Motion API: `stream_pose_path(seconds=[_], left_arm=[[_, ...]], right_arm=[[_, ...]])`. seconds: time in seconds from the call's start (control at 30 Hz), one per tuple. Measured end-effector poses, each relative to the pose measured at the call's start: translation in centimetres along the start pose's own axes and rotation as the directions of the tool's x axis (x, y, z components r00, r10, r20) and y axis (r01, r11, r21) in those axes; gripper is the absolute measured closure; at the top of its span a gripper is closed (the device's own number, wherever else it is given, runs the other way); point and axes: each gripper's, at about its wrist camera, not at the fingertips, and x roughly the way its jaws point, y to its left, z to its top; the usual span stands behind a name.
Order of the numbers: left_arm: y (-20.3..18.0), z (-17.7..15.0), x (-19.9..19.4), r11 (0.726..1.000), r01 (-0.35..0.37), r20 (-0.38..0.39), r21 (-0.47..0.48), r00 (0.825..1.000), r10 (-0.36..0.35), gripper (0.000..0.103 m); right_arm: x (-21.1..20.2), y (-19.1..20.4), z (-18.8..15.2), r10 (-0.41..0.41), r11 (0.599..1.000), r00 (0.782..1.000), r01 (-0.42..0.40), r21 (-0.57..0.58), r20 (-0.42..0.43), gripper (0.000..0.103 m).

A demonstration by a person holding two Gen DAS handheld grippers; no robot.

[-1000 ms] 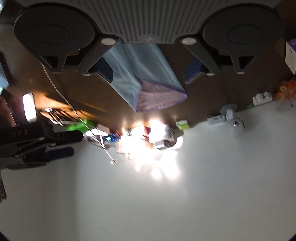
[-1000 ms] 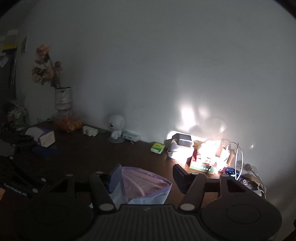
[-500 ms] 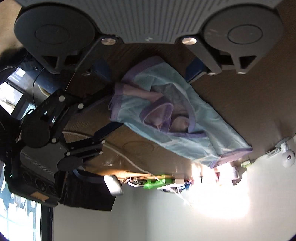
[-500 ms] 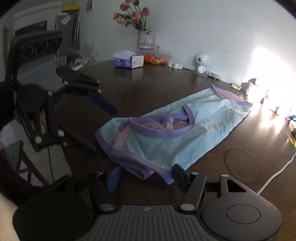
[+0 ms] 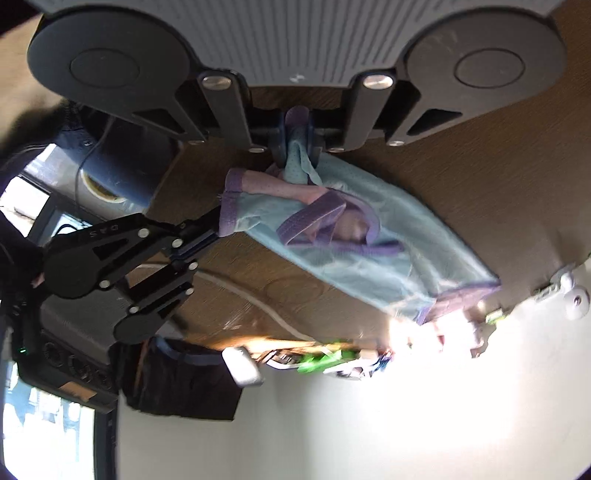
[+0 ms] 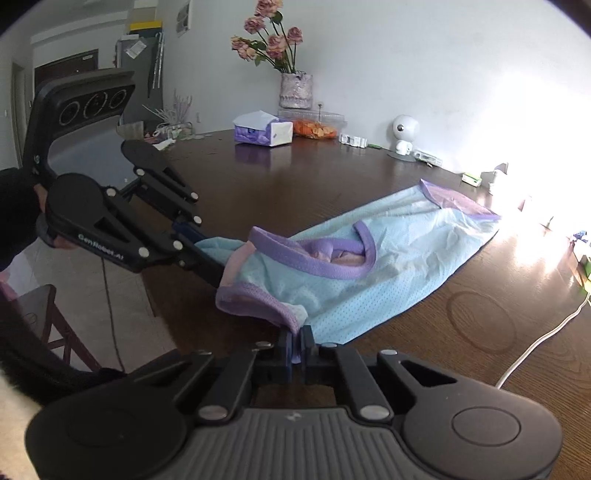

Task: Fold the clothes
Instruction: 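Fold the strip end with the left tool back over the garment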

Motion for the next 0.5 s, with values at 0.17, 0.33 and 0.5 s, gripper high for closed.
stream_pose_path(seconds=[0.17,0.33,0.5], left_arm=[[2.5,2.5,0.9,0.999,-0.05,0.04,-0.014,0.998,0.051,0.093],[7.4,6.1,2.9,0.996,-0.07,0.07,-0.064,0.995,0.075,0.093],[13.0,10.3,6.4,0.989,-0.071,0.071,-0.127,0.994,0.081,0.093]], right_arm=[[-1.6,-1.6,1.6,-0.062,0.998,0.995,0.061,0.018,0.084,0.1],[0.2,-5.0,5.1,-0.147,0.989,0.981,0.145,0.024,0.129,0.102],[4.2,-9.6,8.9,-0.208,0.978,0.968,0.201,0.063,0.139,0.102]])
